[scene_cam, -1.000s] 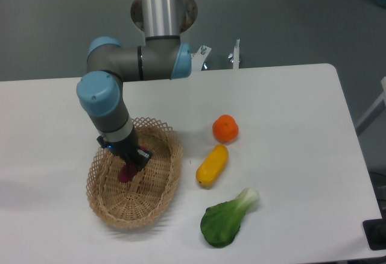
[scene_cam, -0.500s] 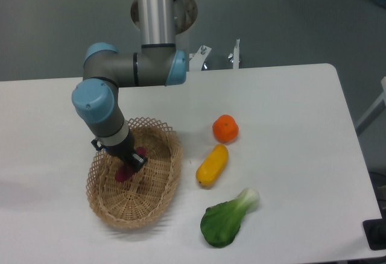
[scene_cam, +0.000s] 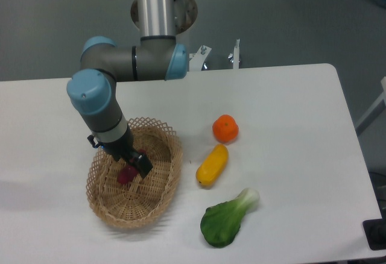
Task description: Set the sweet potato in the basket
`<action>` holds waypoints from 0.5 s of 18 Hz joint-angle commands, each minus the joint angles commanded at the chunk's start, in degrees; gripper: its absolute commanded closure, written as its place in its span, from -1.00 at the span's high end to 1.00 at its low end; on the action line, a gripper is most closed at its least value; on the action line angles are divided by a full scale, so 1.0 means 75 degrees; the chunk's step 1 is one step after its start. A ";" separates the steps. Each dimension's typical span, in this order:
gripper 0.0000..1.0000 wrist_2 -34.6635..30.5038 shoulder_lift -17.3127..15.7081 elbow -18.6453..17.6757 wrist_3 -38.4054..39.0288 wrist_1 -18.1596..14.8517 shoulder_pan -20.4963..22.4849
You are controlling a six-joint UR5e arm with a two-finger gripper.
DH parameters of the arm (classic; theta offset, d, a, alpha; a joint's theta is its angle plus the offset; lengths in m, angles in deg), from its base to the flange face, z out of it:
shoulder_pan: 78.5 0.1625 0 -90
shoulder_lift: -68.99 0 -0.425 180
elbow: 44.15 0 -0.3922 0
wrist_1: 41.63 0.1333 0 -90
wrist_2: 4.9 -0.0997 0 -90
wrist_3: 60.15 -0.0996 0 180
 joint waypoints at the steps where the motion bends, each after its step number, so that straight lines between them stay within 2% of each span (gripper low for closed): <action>1: 1.00 -0.0069 -0.0152 0.0035 -0.0045 -0.0058 0.0106; 3: 1.00 -0.0117 -0.0329 0.0105 -0.0197 -0.0059 0.0223; 7: 1.00 -0.0117 -0.0785 0.0153 -0.0829 -0.0140 0.1077; 9: 1.00 -0.0117 -0.0903 0.0246 -0.1554 -0.0234 0.1581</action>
